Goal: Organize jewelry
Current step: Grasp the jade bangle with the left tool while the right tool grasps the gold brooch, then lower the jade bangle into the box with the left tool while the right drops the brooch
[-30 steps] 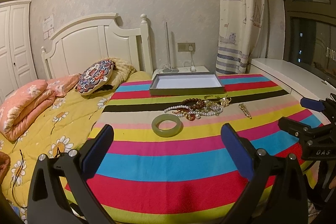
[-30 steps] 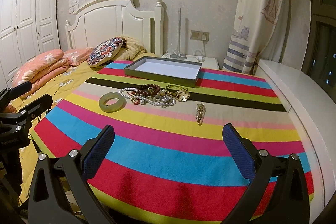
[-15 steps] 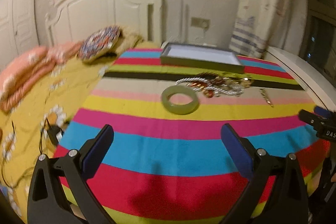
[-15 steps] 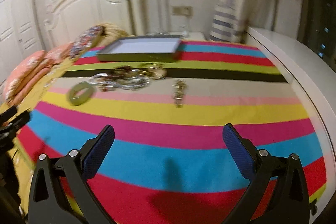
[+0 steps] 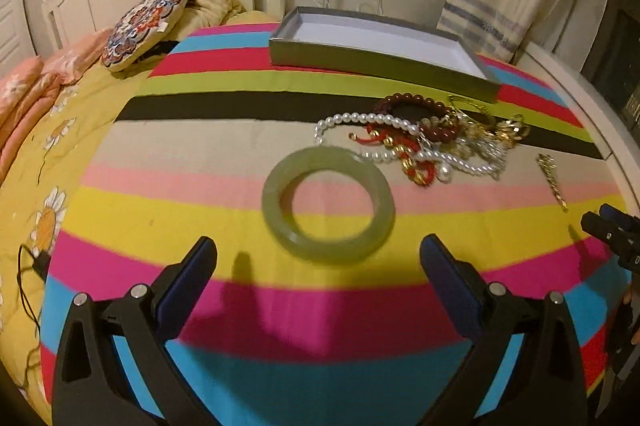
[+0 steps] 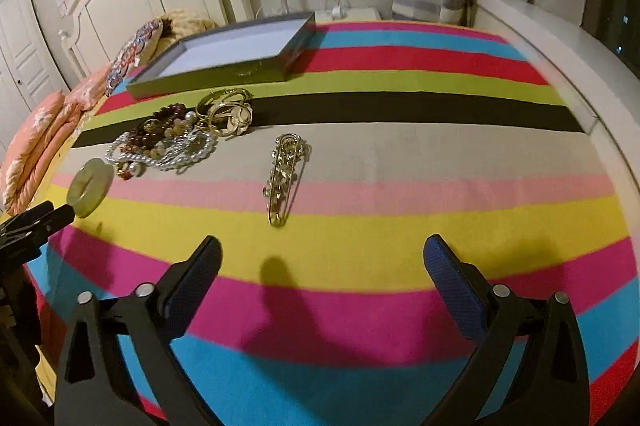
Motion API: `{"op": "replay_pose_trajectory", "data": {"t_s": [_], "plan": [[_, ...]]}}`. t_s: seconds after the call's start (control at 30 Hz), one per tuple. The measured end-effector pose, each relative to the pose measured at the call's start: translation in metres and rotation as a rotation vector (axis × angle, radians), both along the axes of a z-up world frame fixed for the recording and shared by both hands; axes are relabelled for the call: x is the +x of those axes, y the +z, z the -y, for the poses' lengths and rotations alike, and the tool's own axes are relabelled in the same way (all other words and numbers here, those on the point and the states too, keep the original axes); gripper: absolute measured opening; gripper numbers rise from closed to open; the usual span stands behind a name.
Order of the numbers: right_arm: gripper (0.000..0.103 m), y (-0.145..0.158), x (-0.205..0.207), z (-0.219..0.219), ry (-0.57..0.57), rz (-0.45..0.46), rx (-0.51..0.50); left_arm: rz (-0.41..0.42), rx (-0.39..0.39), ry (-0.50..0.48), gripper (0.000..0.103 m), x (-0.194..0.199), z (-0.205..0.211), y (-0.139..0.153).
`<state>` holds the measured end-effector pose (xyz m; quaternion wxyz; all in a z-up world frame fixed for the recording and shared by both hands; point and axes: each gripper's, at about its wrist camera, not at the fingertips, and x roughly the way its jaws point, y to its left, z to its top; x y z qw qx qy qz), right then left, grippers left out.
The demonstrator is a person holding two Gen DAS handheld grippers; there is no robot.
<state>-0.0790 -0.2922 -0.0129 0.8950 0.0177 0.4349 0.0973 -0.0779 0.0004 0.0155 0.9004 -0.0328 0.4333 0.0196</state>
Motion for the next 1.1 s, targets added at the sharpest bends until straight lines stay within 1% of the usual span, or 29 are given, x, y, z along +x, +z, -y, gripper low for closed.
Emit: {"op": "replay_pose_trajectory", "data": {"t_s": [0.07, 0.13, 0.2, 0.23, 0.3, 0.33, 0.37, 0.4, 0.43, 0.47, 0.5, 0.57, 0.7, 0.83, 0.93, 1.1], "plan": [[0.093, -0.002, 0.009, -0.007, 0.015, -0.011, -0.019, -0.007, 0.024, -0.001, 0.1, 0.011, 0.002, -0.003], [0.088, -0.004, 0.022, -0.015, 0.03, -0.017, -0.04, -0.023, 0.033, -0.006, 0.1, 0.02, 0.004, -0.008], [0.084, -0.004, 0.03, -0.021, 0.041, -0.018, -0.054, -0.041, 0.038, -0.002, 0.096, 0.028, 0.004, -0.014], [0.081, -0.004, 0.035, -0.024, 0.045, -0.019, -0.069, -0.051, 0.033, -0.001, 0.094, 0.031, 0.002, -0.016], [0.076, -0.005, 0.042, -0.031, 0.051, -0.009, -0.11, -0.047, 0.038, 0.001, 0.093, 0.034, 0.001, -0.017], [0.071, -0.005, 0.044, -0.033, 0.056, 0.0, -0.119, -0.047, 0.039, -0.002, 0.093, 0.035, 0.001, -0.018], [0.062, -0.004, 0.045, -0.035, 0.064, 0.005, -0.115, -0.045, 0.043, -0.005, 0.09, 0.035, 0.001, -0.018], [0.057, -0.004, 0.045, -0.037, 0.073, 0.014, -0.118, -0.038, 0.044, -0.015, 0.086, 0.035, 0.002, -0.018], [0.045, -0.003, 0.043, -0.04, 0.088, 0.023, -0.119, -0.032, 0.046, -0.025, 0.084, 0.033, 0.004, -0.017], [0.037, -0.003, 0.041, -0.042, 0.099, 0.029, -0.123, -0.024, 0.049, -0.038, 0.079, 0.032, 0.006, -0.016], [0.034, -0.003, 0.04, -0.043, 0.104, 0.03, -0.123, -0.019, 0.059, -0.045, 0.079, 0.03, 0.008, -0.016], [0.019, -0.002, 0.037, -0.044, 0.111, 0.035, -0.123, -0.017, 0.051, -0.05, 0.078, 0.028, 0.008, -0.015], [0.017, -0.001, 0.028, -0.04, 0.111, 0.044, -0.084, -0.01, 0.043, -0.068, 0.078, 0.024, 0.009, -0.015], [0.016, 0.003, 0.023, -0.034, 0.098, 0.067, -0.051, 0.02, 0.027, -0.048, 0.078, 0.019, 0.005, -0.011], [0.016, 0.011, 0.023, -0.031, 0.093, 0.09, -0.021, 0.031, 0.018, -0.036, 0.078, 0.018, 0.002, -0.008], [0.016, 0.029, 0.035, -0.032, 0.1, 0.139, -0.021, 0.059, 0.018, -0.032, 0.078, 0.025, -0.001, 0.006]]}}
